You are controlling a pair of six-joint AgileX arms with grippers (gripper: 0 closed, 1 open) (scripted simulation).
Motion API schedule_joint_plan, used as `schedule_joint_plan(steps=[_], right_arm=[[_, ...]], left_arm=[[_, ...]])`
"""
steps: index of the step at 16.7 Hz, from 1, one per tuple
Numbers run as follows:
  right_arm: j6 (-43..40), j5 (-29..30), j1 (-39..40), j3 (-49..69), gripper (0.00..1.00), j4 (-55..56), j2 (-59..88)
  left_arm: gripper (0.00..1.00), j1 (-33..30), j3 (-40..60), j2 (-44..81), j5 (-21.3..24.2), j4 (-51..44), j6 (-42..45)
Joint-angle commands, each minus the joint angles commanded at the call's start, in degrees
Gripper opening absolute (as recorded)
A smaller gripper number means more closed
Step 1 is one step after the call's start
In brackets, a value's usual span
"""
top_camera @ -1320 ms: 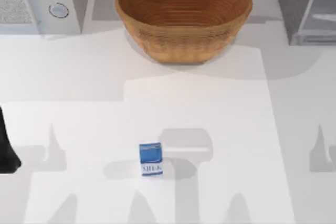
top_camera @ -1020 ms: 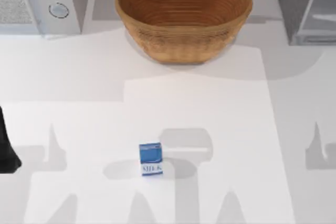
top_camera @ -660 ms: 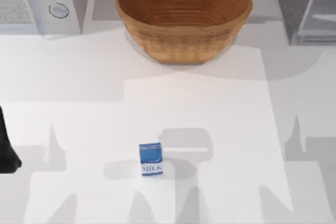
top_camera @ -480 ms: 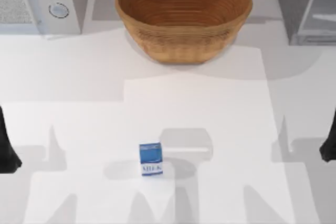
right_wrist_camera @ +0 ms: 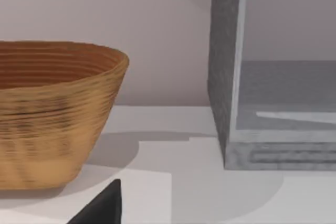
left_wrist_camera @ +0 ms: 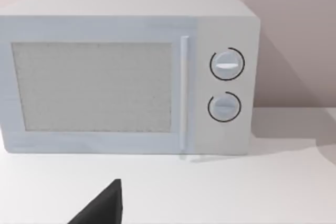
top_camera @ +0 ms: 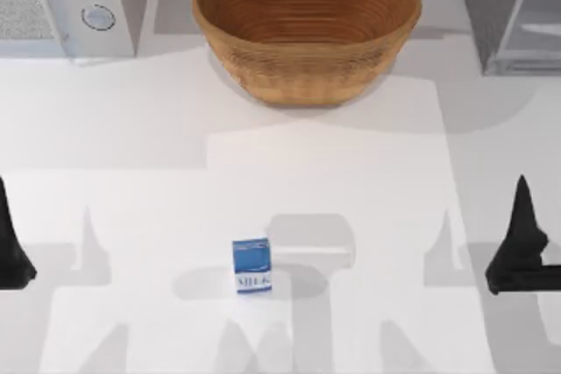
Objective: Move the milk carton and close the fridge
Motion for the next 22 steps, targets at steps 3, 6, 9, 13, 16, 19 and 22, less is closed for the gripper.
schedule_joint_plan(steps=[3, 6, 9, 13, 16, 19, 22], right_arm=[[0.00, 0.00, 0.00, 0.00, 1.00, 0.00, 0.00], [0.01, 0.07, 0.14, 0.46, 1.00, 0.36, 0.52], [-0.01, 1.77, 2.56, 3.92, 1.00, 4.18, 6.03], [-0.19, 6.04, 7.85, 12.09, 1.00, 13.00, 21.79], [-0.24, 9.85, 12.34, 19.75, 1.00, 20.97, 38.83], [-0.07, 13.52, 16.71, 27.83, 1.00, 29.11, 57.28], [0.27, 16.62, 20.49, 35.46, 1.00, 36.52, 74.08]], left_arm=[[1.00, 0.00, 0.00, 0.00, 0.00, 0.00, 0.00], [1.00, 0.00, 0.00, 0.00, 0.00, 0.00, 0.00], [1.00, 0.00, 0.00, 0.00, 0.00, 0.00, 0.00], [1.00, 0.00, 0.00, 0.00, 0.00, 0.00, 0.00], [1.00, 0.00, 0.00, 0.00, 0.00, 0.00, 0.00], [1.00, 0.00, 0.00, 0.00, 0.00, 0.00, 0.00], [1.00, 0.00, 0.00, 0.00, 0.00, 0.00, 0.00]])
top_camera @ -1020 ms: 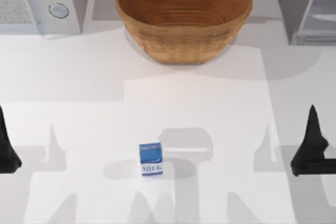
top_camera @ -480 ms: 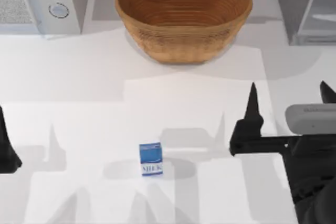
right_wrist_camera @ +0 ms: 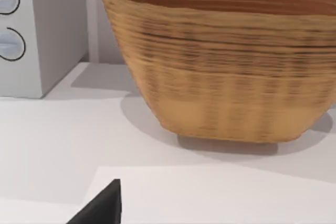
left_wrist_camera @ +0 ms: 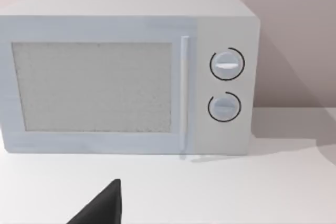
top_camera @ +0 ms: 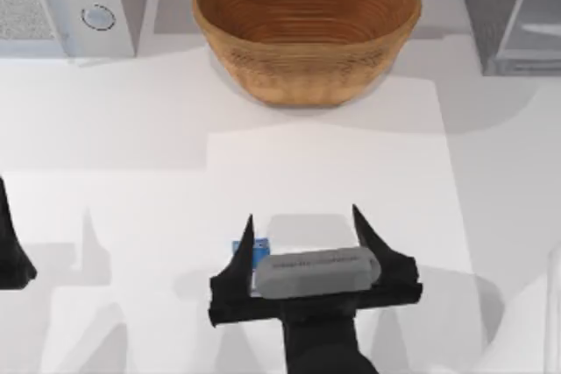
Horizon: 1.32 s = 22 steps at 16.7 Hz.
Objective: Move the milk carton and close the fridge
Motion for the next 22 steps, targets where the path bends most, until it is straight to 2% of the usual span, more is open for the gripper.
schedule_joint_plan(steps=[4, 7, 13, 19, 22], right_arm=[[0.49, 2.77, 3.52, 7.91, 1.00, 7.38, 15.14], [0.70, 3.71, 4.75, 10.95, 1.00, 10.13, 20.15], [0.72, 3.46, 4.39, 11.16, 1.00, 10.14, 20.46], [0.21, -2.02, -0.97, 14.64, 1.00, 8.43, 21.52], [0.19, -2.26, -1.22, 14.79, 1.00, 8.35, 21.58]], left_arm=[[1.00, 0.00, 0.00, 0.00, 0.00, 0.00, 0.00], [1.00, 0.00, 0.00, 0.00, 0.00, 0.00, 0.00], [1.00, 0.00, 0.00, 0.00, 0.00, 0.00, 0.00], [1.00, 0.00, 0.00, 0.00, 0.00, 0.00, 0.00], [1.00, 0.00, 0.00, 0.00, 0.00, 0.00, 0.00]])
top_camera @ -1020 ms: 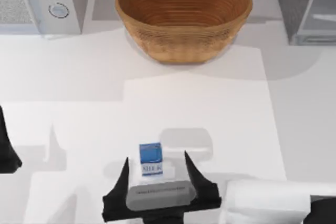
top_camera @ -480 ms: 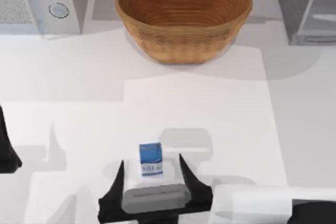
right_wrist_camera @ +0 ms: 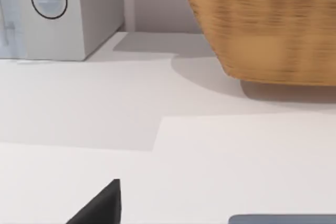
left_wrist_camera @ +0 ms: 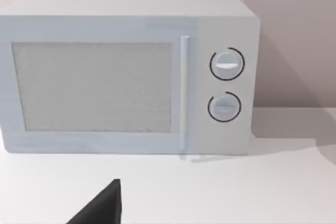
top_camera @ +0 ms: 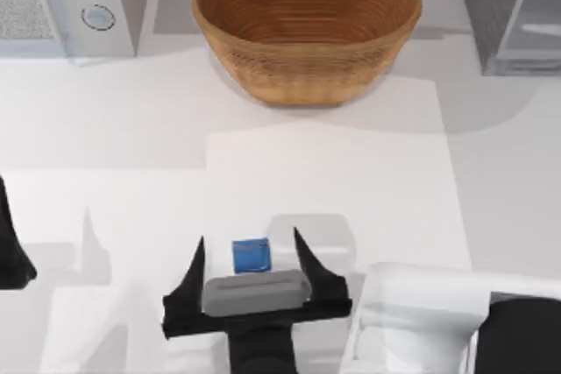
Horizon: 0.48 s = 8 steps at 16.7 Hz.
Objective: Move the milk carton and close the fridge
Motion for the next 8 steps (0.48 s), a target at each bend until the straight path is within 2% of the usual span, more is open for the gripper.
schedule_joint_plan(steps=[1, 8], right_arm=[[0.00, 0.00, 0.00, 0.00, 1.00, 0.00, 0.00], [0.00, 0.00, 0.00, 0.00, 0.47, 0.00, 0.00]], left_arm=[[1.00, 0.00, 0.00, 0.00, 0.00, 0.00, 0.00], [1.00, 0.00, 0.00, 0.00, 0.00, 0.00, 0.00]])
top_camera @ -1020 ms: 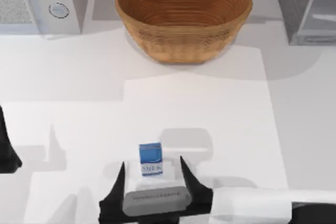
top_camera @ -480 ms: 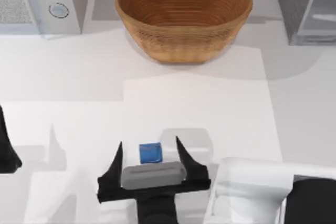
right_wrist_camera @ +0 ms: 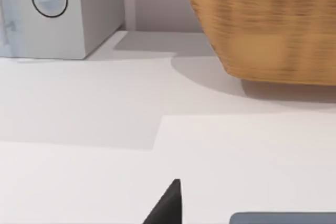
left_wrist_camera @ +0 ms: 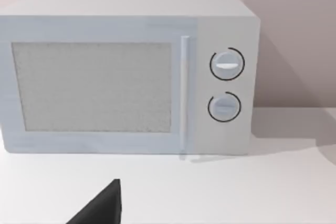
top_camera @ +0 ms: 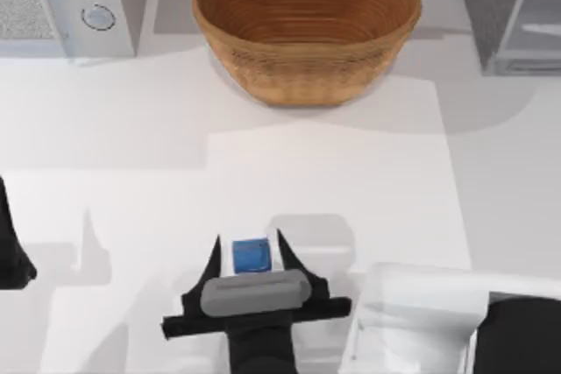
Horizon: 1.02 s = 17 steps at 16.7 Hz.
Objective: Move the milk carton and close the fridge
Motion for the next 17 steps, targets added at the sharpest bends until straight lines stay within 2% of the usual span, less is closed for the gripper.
schedule_joint_plan(steps=[6, 17], right_arm=[[0.00, 0.00, 0.00, 0.00, 0.02, 0.00, 0.00], [0.06, -0.04, 0.13, -0.27, 0.00, -0.72, -1.05]], left_arm=[[1.00, 0.00, 0.00, 0.00, 0.00, 0.00, 0.00], [1.00, 0.00, 0.00, 0.00, 0.00, 0.00, 0.00]])
